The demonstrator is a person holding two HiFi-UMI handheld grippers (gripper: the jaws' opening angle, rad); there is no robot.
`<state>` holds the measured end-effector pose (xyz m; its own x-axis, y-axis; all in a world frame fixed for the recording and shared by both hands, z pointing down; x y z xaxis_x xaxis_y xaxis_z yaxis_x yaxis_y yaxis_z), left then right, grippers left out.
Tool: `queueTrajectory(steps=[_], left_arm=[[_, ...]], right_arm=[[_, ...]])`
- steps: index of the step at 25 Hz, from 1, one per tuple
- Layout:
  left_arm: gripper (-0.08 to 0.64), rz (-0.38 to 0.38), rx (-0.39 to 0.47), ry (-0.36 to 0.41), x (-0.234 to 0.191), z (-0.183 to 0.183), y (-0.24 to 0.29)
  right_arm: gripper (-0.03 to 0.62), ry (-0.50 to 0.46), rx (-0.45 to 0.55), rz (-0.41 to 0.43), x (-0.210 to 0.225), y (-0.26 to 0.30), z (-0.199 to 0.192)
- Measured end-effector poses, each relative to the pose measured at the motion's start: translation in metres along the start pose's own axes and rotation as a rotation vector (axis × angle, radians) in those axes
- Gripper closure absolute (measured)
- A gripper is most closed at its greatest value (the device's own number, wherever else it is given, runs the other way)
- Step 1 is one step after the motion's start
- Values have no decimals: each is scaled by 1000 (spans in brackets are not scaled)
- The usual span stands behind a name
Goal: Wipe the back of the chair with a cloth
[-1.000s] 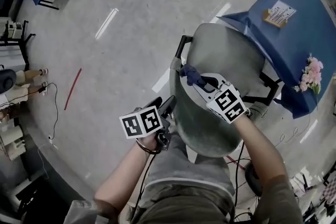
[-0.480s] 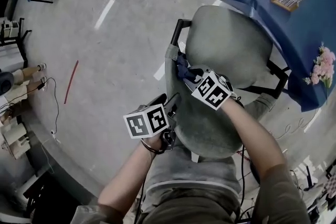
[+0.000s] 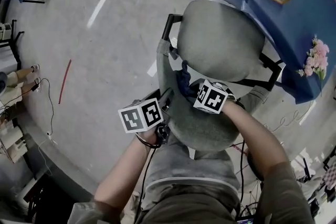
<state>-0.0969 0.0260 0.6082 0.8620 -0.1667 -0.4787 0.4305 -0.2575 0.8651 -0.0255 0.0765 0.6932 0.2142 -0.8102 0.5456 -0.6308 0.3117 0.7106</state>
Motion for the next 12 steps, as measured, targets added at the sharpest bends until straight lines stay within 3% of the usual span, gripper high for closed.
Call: queueTrajectory(steps=[5,9,12], left_arm=[[377,-8,-6,-2,0,0,1],[380,-9,-8,2,0,0,2],[382,-7,-15,10,1,0,3]], right_arm=[[502,-109,-271,58,-28,-29,-77],[505,-123,-406,64,-32,-72,-133],[505,-105,-514,21,-21,-115,-168]])
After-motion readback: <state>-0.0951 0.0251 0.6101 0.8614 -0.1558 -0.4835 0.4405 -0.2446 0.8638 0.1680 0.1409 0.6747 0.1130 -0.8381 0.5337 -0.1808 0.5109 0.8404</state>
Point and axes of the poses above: the fingertips, and each gripper's own axes: y forward along the fingers, x to its right, z out of its top, the point moved 1 cm from there along -y, backward along the fingers
